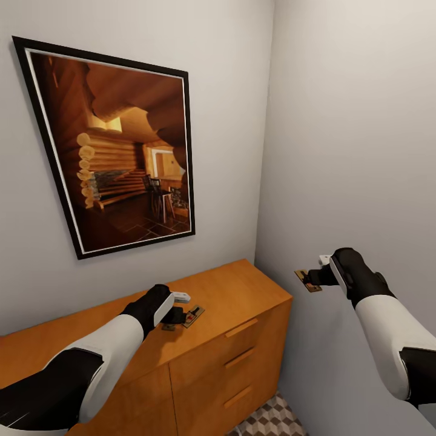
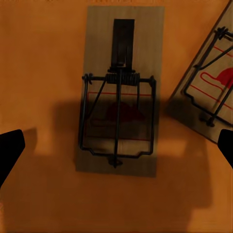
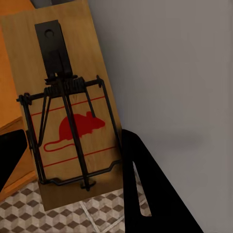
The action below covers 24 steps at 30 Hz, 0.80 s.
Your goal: Take the four mousetraps from the cabinet in the bathroom and place them on the bathroom floor. Make sure all four end up on the same floor surface, and ensure that at least two of them are either under or directly next to the same bathroom sink.
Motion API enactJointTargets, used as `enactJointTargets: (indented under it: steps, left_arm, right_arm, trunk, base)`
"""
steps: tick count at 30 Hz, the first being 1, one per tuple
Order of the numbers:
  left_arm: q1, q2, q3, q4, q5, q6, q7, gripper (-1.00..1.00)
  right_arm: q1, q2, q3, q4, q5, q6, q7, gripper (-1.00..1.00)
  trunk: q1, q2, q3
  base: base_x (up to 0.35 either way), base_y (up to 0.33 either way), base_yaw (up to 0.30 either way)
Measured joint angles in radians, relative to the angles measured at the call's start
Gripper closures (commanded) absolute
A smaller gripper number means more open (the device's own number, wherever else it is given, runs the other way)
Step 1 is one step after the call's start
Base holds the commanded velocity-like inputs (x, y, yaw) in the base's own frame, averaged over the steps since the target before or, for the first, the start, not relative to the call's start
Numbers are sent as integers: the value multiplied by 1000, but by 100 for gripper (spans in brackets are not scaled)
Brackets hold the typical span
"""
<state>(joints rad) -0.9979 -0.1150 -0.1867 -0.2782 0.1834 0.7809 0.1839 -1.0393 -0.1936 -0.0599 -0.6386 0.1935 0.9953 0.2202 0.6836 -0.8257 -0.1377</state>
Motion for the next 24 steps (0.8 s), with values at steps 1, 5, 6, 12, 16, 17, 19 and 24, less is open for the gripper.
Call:
enactJointTargets:
  steps: [1,5,6,12,16,17,19,24]
  left_arm:
    - [0,0,0,0,0,0,0,-100]
    - [0,0,0,-2,0,-1,0,-100]
    - [0,0,-1,-2,0,0,0,-100]
    - [0,0,-1,-5,2,0,-1,-100]
    - [0,0,-1,-5,5,1,-2,-100]
    - [0,0,-1,-5,6,2,-2,-100]
    - [0,-1,-1,-5,7,10,-2,-100]
    - [0,-2,-1,-6,8,33,-2,-100]
  right_arm:
    - [0,0,0,0,0,0,0,100]
    - [0,0,0,0,0,0,0,100]
    - [0,0,0,0,0,0,0,100]
    - [0,0,0,0,0,0,0,100]
    - [0,0,0,0,0,0,1,100]
    - [0,0,0,0,0,0,1,100]
    - [0,0,0,0,0,0,1,100]
    - [0,0,0,0,0,0,1,100]
  trunk:
    - [0,0,0]
    - [0,0,0]
    - [0,0,0]
    - [0,0,0]
    - [0,0,0]
    - [0,0,0]
    - [0,0,0]
    - [0,0,0]
  base:
    - [0,0,0]
    - [0,0,0]
    - [0,0,0]
    - [0,0,0]
    - [0,0,0]
    - [0,0,0]
    - [0,0,0]
    - [0,0,0]
